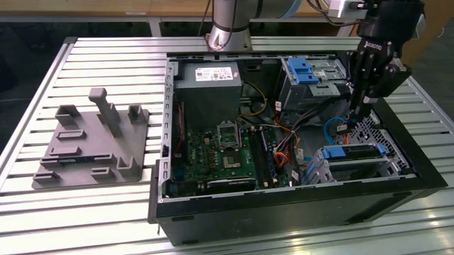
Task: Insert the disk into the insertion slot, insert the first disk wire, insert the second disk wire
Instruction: 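Insert the first disk wire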
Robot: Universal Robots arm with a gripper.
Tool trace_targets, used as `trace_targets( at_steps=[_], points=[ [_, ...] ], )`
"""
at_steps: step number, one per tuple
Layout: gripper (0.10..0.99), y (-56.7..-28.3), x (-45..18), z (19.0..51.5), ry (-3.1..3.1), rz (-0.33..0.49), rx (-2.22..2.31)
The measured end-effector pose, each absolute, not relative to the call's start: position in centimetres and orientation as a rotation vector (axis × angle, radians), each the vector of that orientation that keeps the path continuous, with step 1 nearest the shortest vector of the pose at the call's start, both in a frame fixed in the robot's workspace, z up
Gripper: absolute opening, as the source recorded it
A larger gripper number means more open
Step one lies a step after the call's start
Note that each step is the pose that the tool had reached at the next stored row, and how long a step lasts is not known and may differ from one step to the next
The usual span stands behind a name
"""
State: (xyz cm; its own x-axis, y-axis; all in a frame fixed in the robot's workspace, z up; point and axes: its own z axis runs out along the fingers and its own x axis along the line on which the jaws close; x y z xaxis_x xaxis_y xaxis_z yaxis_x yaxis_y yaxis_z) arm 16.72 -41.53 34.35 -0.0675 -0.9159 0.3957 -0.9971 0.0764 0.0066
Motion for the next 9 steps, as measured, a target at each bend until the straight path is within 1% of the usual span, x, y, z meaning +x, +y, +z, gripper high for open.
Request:
trace_targets(
  at_steps=[2,6,9],
  points=[
    [0.318,-41.52,16.72,34.27,-2.068,0.390,1.909],
    [0.318,-41.53,16.72,34.15,-2.092,0.422,1.910],
    [0.318,-41.53,16.69,33.99,-2.105,0.421,1.895]
  ],
)
